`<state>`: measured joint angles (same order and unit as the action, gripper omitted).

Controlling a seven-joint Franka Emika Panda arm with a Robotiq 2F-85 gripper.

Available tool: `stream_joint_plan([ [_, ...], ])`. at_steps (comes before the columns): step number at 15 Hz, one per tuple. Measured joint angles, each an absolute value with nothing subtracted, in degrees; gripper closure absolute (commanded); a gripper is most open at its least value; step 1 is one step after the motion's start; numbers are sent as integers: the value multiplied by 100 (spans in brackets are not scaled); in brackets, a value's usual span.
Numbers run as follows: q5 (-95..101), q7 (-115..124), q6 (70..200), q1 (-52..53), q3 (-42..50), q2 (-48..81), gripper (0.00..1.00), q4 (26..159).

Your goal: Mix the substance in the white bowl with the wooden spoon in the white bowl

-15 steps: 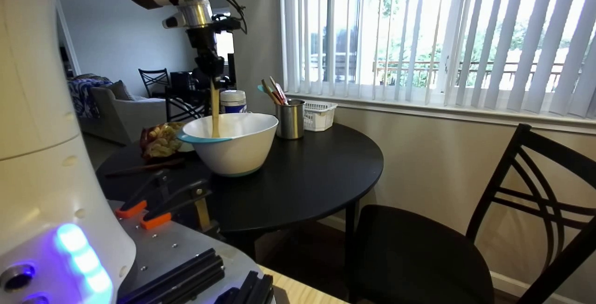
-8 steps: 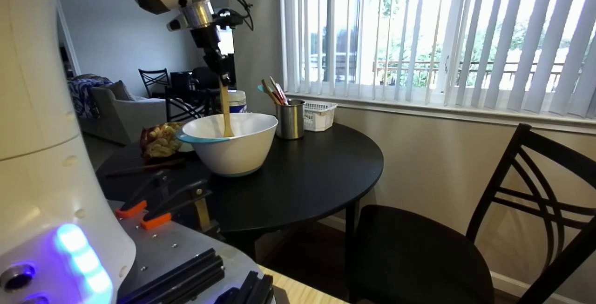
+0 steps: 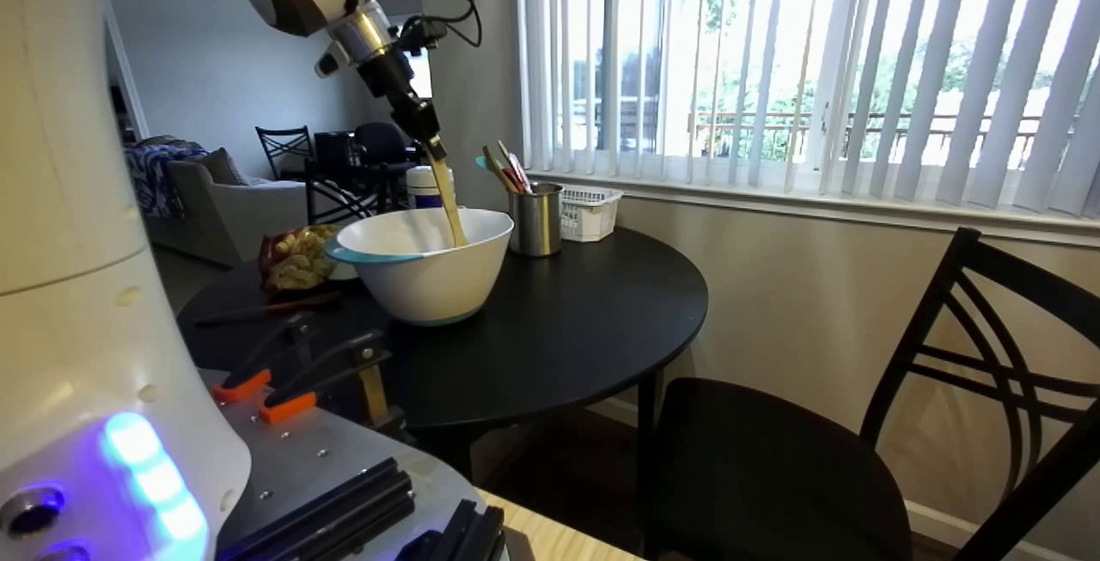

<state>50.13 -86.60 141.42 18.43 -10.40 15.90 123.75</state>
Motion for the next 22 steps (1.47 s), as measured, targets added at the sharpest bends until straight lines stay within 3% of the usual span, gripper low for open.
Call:
stream_joint_plan([
  [12, 3958, -10635, 13890, 1482, -1625, 1532, 97, 12590],
  [22, 2181, -11860, 14643, 1275, -1739, 1484, 97, 12629],
])
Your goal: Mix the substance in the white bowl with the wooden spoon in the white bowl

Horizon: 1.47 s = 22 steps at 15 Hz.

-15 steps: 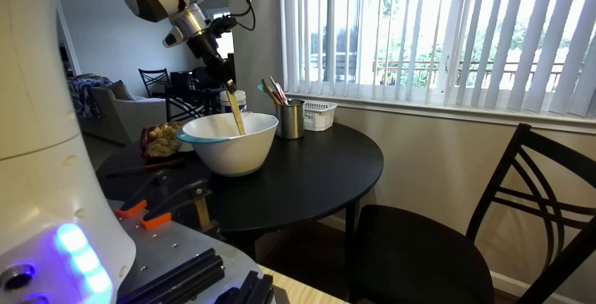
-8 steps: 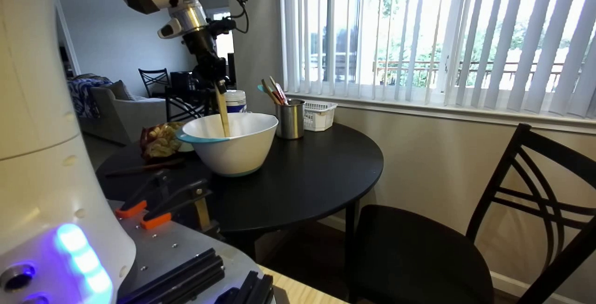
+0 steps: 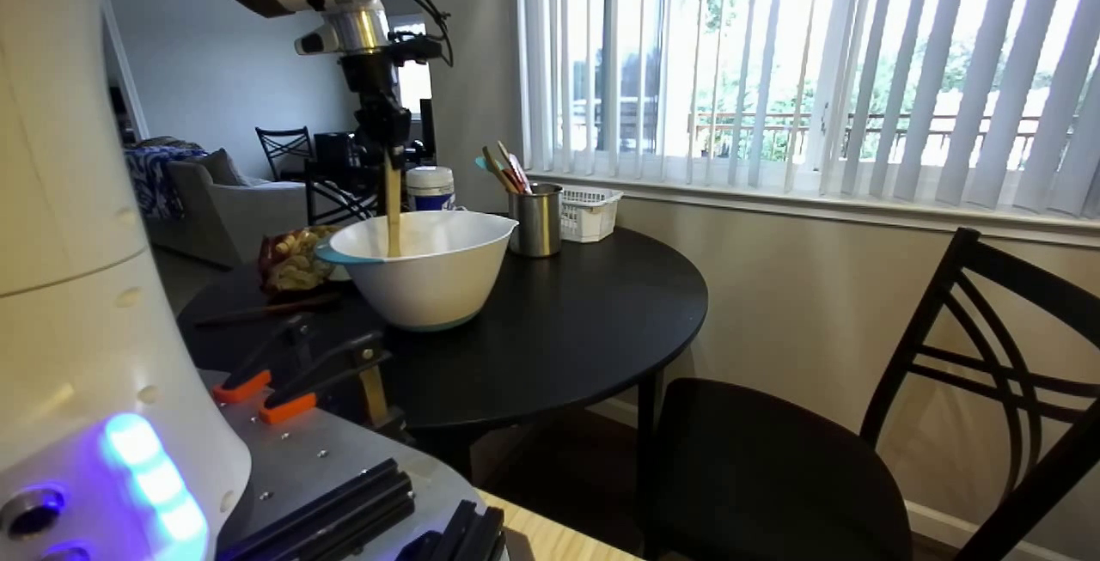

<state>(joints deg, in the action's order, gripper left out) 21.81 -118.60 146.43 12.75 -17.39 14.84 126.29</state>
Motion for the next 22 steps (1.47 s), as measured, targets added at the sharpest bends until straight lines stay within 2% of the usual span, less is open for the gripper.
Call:
stream_joint_plan([
  [5, 2564, -10939, 14813, 1447, -1500, 1487, 97, 12652],
  [13, 4393, -9086, 14606, 1752, -1125, 1486, 97, 12650],
  [22, 4443, -9856, 14061, 1591, -1397, 1477, 97, 12709],
])
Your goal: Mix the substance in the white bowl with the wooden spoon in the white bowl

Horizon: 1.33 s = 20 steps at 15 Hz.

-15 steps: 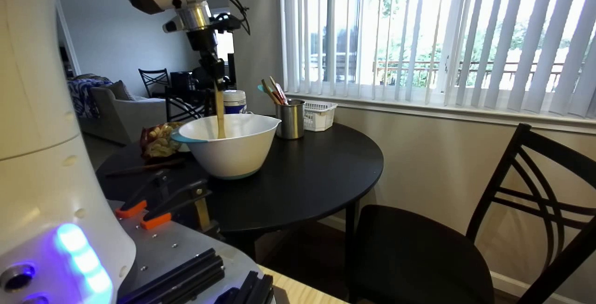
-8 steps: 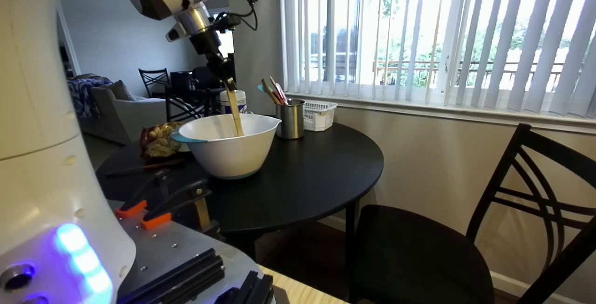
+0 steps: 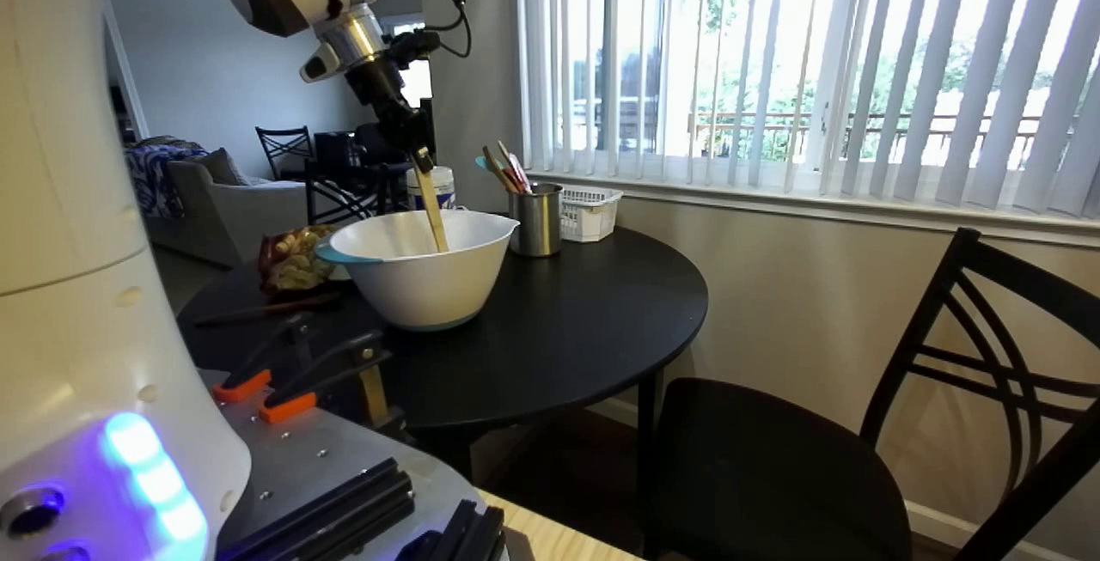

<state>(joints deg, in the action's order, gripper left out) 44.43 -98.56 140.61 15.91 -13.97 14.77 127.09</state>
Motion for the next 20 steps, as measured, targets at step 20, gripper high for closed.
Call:
stream_joint_plan([
  [20, 2427, -10192, 14283, 1484, -1487, 1375, 97, 12695],
])
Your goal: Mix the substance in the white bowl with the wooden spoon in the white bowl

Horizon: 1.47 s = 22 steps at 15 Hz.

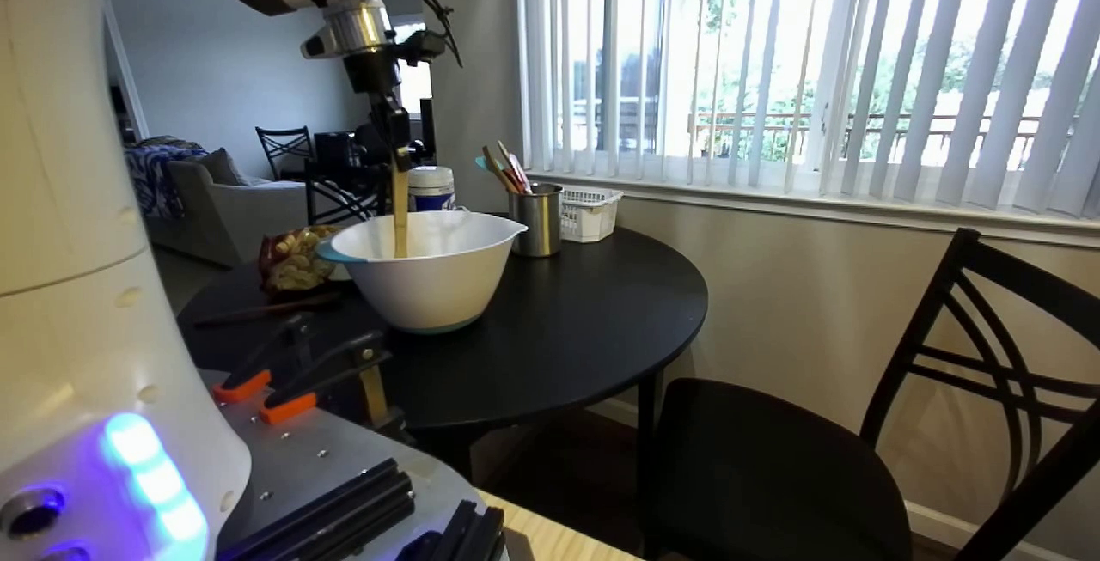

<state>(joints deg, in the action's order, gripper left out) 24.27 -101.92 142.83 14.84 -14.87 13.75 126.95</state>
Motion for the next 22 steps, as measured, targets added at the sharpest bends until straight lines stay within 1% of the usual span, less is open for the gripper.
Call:
stream_joint_plan([
  [4, 2770, -9197, 14544, 1542, -1360, 1397, 97, 12705],
  [8, 4099, -7515, 14596, 1759, -1055, 1429, 97, 12705],
  [10, 4718, -7043, 14337, 1796, -1020, 1448, 97, 12709],
  [14, 4998, -7246, 13809, 1807, -1196, 1460, 97, 12722],
  [18, 4933, -8116, 13292, 1798, -1431, 1456, 97, 12716],
  [22, 4467, -9350, 13227, 1711, -1636, 1455, 97, 12707],
])
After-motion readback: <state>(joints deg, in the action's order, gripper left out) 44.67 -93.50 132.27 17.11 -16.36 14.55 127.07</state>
